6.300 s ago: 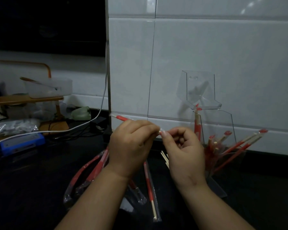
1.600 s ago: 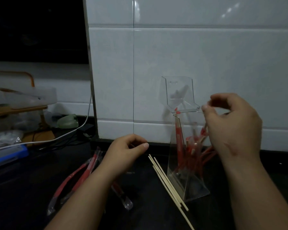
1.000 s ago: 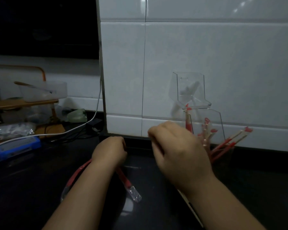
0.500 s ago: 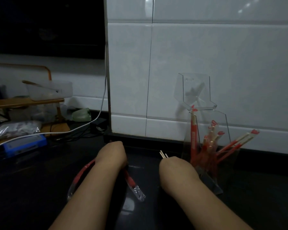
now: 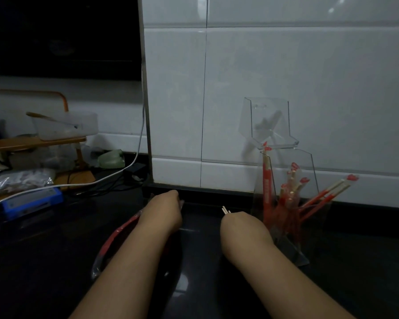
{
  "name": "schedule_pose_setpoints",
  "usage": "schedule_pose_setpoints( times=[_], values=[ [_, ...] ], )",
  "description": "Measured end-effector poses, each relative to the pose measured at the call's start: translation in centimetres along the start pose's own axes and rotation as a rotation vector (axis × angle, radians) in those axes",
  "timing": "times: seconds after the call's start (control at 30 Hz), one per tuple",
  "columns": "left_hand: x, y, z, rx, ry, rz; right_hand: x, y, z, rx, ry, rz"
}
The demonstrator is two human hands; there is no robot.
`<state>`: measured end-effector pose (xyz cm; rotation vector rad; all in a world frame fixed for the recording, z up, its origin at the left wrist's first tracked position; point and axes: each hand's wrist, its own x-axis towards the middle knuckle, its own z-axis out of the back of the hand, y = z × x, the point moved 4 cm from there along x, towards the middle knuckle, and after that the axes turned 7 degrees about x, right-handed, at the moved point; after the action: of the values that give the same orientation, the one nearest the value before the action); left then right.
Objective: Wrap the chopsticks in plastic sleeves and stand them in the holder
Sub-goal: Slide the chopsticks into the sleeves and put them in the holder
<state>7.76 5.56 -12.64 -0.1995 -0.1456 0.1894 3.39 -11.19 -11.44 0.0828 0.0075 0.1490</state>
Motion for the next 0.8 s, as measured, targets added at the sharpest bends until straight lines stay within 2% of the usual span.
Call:
schedule_pose_setpoints(
  times=[0.17,0.3,0.47,0.57,0.7,0.8],
  values=[
    [-0.6,-0.4,0.8,-0.091,-0.071,-0.006,0.4,0.0,-0.6,0.061,-0.002,0.007],
    [-0.8,-0.4,1.2,-0.392,-0.102,0.007,0.6,-0.1,-0.9,0.155,-0.045,0.033],
    [-1.3,-0.7,1.7,-0.781,-0.045,-0.007,0.8,0.4,-0.5,0.309,-0.097,0.051],
    [-1.0,-0.6,1.7,-0.958,-0.054,-0.021,0.7,0.3,0.7,0.513,-0.244,0.103],
    [-0.9,-0.8,2.2,-1.092,-0.142,-0.063,0.2,-0.4,2.0,0.923,-0.504,0.219],
    [-1.2,-1.0,2.8,-1.111,-0.207,-0.091,0.1,-0.9,2.1,1.134,-0.539,0.205]
  ],
)
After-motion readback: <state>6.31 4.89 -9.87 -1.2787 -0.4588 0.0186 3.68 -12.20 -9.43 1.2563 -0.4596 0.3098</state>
